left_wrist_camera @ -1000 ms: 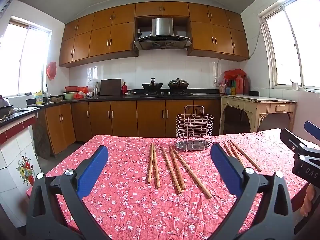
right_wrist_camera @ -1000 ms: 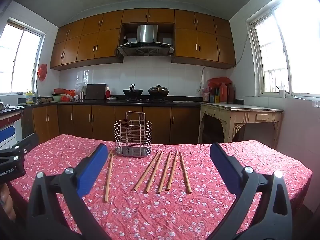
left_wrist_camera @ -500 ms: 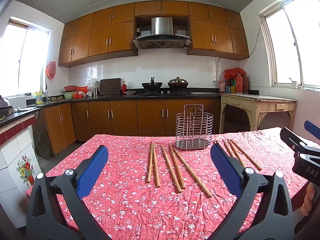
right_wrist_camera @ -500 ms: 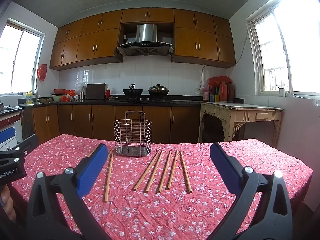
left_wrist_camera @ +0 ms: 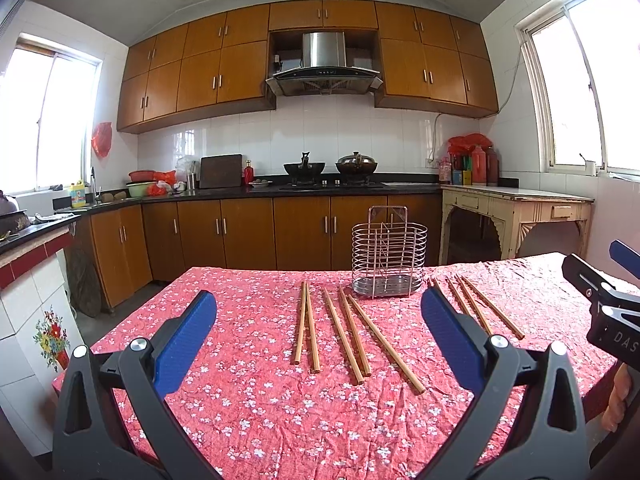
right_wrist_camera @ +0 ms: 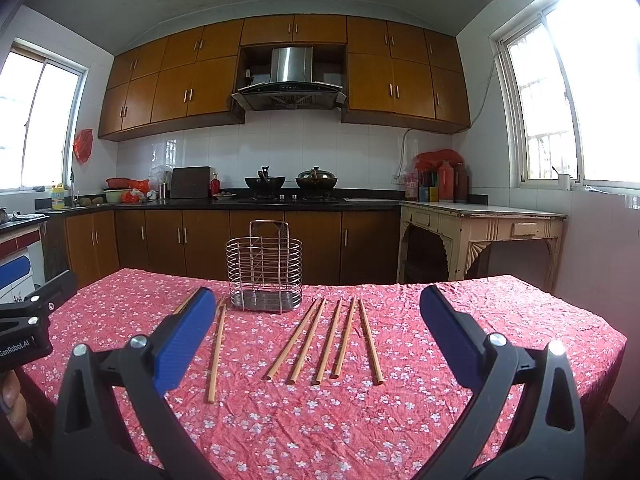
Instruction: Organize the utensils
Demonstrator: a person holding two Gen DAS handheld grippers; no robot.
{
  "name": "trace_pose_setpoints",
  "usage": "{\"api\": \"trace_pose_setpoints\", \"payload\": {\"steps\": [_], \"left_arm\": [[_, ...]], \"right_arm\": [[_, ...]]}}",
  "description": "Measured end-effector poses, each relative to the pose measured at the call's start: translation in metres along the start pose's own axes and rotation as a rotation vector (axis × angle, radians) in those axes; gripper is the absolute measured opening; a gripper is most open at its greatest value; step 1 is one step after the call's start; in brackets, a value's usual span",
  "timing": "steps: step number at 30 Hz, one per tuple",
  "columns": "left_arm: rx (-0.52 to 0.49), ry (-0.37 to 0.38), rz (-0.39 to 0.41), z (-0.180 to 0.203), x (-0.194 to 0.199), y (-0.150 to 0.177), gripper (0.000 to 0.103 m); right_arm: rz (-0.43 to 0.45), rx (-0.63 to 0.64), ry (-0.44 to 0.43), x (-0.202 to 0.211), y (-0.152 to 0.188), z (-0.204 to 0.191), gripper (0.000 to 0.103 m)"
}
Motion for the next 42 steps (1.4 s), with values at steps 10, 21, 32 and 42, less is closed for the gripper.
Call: {"api": "trace_pose_setpoints", "payload": {"steps": [10,21,32,42], "left_arm": [[0.001,-0.001,-0.003,0.001,-0.003,0.002,0.101],[0.001,-0.002,-0.007,0.001,-0.004,0.005,0.101],[0.001,-0.001,-0.010,0.001,-0.004,0.006,0.101],[0.002,-0.007,-0.015,-0.001,-0.003,0.008,0.101]], "right_arm": [[-0.003,-0.002,0.001,-0.009,0.007,0.005,0.099],[-0.004,-0.003,0.001,-0.010,0.009,0.005,0.099],[-0.005,-0.004,0.000,-0.010,0.009,0.006,0.099],[-0.009,-0.004,0.002,-0.011,0.011,0.004,0.099]]}}
Point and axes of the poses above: each gripper's, at about its wrist camera, not at the fingertips, and x roughly against the way its jaws point, z to its right, y to its underside, the point moved 3 cm from there along -x, roughly the way its jaws point, and after that the axes turned 6 degrees about -z, right-handed, at the moved point
